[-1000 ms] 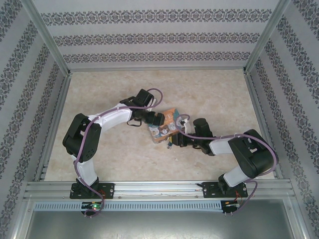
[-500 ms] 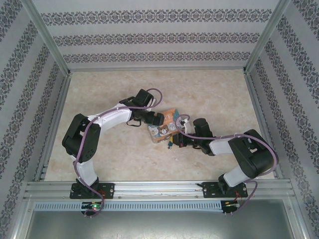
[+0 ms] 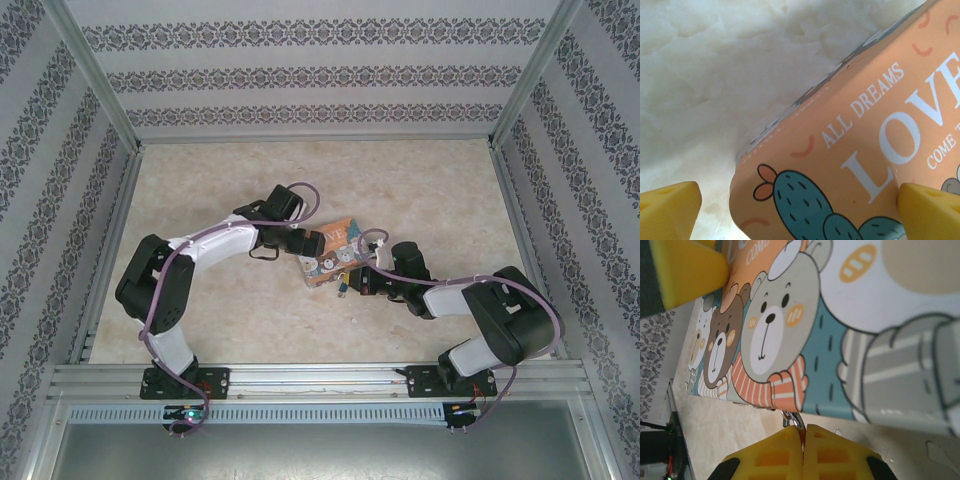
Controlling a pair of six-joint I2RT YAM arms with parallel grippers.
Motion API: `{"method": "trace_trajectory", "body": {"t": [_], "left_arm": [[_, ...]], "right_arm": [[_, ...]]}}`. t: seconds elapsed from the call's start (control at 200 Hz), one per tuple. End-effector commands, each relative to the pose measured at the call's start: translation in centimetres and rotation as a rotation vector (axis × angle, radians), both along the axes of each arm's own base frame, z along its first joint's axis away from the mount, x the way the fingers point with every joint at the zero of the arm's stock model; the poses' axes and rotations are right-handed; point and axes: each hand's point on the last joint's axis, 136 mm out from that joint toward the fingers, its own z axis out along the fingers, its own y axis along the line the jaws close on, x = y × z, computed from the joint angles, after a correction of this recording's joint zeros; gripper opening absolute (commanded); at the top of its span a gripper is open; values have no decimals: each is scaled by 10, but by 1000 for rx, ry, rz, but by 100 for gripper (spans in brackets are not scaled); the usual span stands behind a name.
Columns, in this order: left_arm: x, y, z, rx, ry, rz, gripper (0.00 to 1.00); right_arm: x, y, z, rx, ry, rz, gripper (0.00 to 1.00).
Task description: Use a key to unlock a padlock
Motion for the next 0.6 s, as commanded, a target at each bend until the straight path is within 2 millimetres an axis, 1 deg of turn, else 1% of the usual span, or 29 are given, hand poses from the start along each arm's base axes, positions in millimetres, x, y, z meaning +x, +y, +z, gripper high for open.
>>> {"method": "trace_trajectory", "body": {"t": [0.0, 0.18, 0.325, 0.46, 0.595], "left_arm": [[-27, 27, -30, 93, 115, 37, 99], [-34, 27, -33, 63, 126, 55, 99], [-37, 26, -34, 42, 138, 65, 99], [-39, 26, -33, 35, 138, 68, 99], [-40, 27, -29, 31, 130, 70, 99]], "right_arm": [[16, 0, 23, 73, -52, -70, 0], [21, -1, 26, 100, -34, -133, 0], [24, 3, 27, 122, -12, -167, 0], [25, 8, 24, 130, 8, -195, 0], [27, 9, 18, 146, 29, -232, 0]]}}
